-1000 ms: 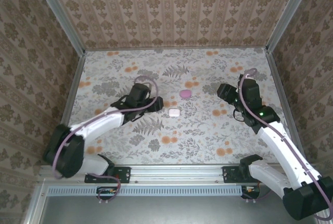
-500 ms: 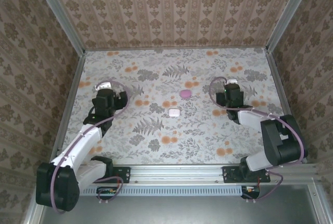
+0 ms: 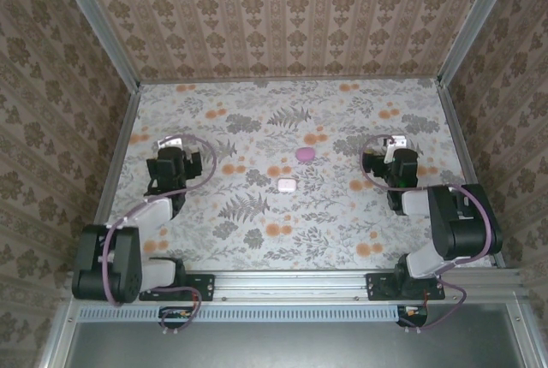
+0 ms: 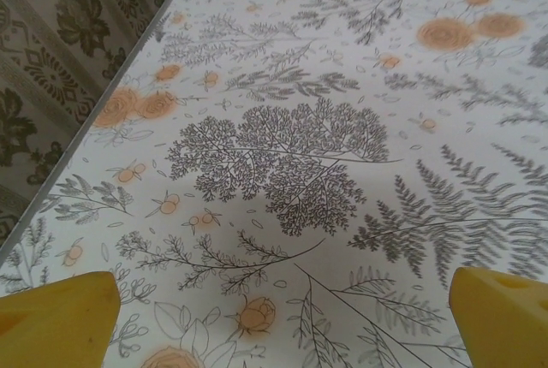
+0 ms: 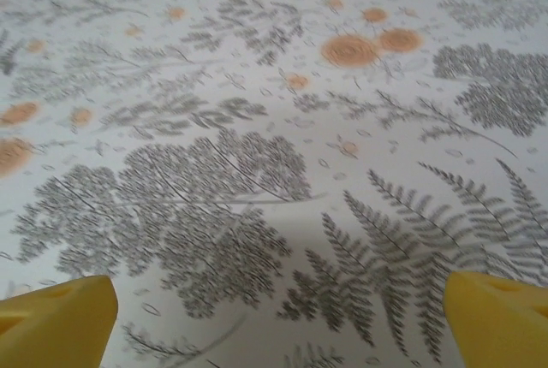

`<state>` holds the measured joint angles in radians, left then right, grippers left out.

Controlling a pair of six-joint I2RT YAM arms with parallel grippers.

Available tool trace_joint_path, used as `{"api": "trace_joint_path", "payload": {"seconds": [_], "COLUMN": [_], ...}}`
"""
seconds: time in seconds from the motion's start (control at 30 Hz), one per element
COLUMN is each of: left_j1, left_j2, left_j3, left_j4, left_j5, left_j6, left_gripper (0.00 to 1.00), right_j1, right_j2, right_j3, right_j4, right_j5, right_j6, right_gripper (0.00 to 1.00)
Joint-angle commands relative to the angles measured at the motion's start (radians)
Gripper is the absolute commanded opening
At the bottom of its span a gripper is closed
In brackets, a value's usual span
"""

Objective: Insert wireless bluetooth earbuds into charging case

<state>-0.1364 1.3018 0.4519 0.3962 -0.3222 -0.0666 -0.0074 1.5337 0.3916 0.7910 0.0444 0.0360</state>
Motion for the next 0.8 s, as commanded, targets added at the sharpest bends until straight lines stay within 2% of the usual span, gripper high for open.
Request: {"api": "trace_joint_path", "payload": {"seconds": [0.0, 0.1, 0.23, 0.3, 0.33, 0.5, 0.77], "left_j1": [0.014, 0.022, 0.106, 0.122, 0.129, 0.105, 0.102], "left_j2": [0.077, 0.138, 0.204, 0.241, 0.221, 0.232, 0.232], "left_j3": [0.018, 0.053, -0.032, -0.080, -0.071, -0.052, -0.052], "left_j4": [0.149, 0.183, 0.386, 0.540, 0.482, 0.458, 0.462], "left_j5": [0.095, 0.149, 0.274, 0.289, 0.294, 0.216, 0.212], "left_j6": [0.084, 0.165, 0.116, 0.118, 0.098, 0.099, 0.103], "left_gripper": [1.00, 1.00, 1.00, 1.00, 1.00, 1.00, 1.00], "right_j1": [0.023, 0.029, 0.030, 0.031, 0.031, 0.031, 0.031], "right_j2": [-0.005, -0.002, -0.005, -0.005, -0.002, -0.003, -0.002], "right_j3": [0.015, 0.012, 0.012, 0.012, 0.013, 0.013, 0.013], "right_j4": [0.060, 0.071, 0.069, 0.069, 0.072, 0.069, 0.068], "right_j5": [0.030, 0.048, 0.049, 0.049, 0.048, 0.047, 0.047], "right_j6": [0.002, -0.001, -0.001, -0.001, 0.000, -0.001, -0.001], "right_gripper": [1.00, 1.00, 1.00, 1.00, 1.00, 1.00, 1.00]}}
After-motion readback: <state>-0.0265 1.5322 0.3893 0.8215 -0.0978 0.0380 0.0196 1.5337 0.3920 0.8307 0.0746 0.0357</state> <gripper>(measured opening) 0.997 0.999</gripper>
